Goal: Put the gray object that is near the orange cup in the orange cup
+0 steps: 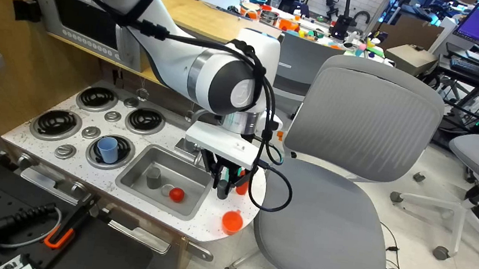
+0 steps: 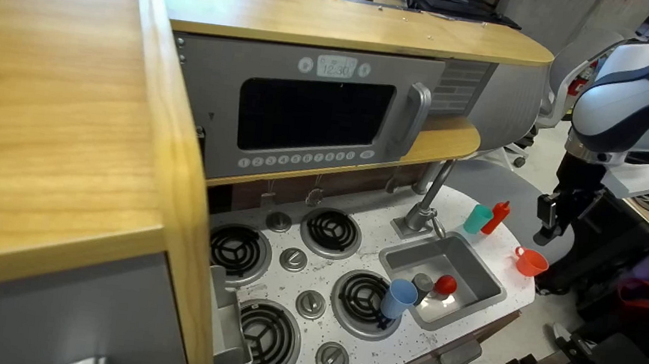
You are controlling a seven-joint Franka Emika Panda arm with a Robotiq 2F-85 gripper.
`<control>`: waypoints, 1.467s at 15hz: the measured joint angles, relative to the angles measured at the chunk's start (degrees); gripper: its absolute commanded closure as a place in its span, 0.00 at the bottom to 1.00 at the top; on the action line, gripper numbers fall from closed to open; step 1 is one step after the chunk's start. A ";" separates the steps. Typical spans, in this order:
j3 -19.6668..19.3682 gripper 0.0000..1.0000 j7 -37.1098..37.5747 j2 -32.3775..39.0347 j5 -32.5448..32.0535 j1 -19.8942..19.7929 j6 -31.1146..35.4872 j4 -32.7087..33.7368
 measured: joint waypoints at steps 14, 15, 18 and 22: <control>-2.73 0.92 14.85 11.49 3.04 -1.75 -3.75 11.92; -2.81 0.92 15.10 12.23 3.16 -2.11 -4.57 13.06; -2.99 0.92 15.83 14.26 3.26 -3.29 -6.47 16.31; -3.36 0.92 16.68 16.98 3.26 -4.06 -8.65 20.01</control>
